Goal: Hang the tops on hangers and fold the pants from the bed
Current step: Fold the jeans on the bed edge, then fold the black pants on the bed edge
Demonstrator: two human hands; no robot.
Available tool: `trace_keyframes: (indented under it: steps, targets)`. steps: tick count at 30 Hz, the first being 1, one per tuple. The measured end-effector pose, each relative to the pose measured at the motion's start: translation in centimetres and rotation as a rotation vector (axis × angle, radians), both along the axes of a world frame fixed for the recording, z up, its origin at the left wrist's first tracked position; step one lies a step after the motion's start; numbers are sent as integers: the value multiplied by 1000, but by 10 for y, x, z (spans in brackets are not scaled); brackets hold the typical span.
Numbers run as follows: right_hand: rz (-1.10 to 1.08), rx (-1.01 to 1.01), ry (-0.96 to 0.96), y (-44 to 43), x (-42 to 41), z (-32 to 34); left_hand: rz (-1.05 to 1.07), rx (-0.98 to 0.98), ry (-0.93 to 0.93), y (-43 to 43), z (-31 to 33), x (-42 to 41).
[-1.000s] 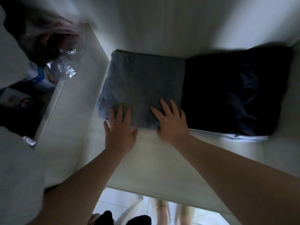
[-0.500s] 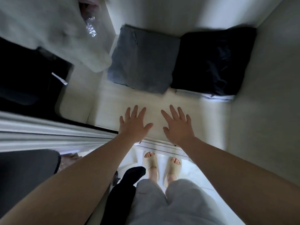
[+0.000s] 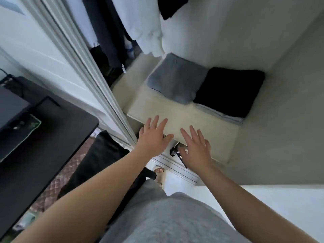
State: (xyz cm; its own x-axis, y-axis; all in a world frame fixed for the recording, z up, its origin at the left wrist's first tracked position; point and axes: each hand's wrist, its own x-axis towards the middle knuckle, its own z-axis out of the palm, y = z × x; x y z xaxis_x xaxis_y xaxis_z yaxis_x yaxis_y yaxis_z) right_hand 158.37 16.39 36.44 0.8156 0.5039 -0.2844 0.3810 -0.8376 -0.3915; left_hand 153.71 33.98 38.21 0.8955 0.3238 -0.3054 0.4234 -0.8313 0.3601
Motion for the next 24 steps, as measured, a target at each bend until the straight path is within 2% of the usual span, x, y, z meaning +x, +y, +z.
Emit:
trace_keyframes:
  steps: [8,13,19,24]
  targets:
    - [261,133,-19,-51,-82,45,251,-104,-212,-72,37,-144]
    - [405,235,21,-55,-134,66,420,-84,-301,-98,57,-227]
    - [610,374,66,-22,-184,92,672,76,-490,-113,75,-323]
    - [781,436,111,14,-227,111,974,241,-573,-118,76,-395]
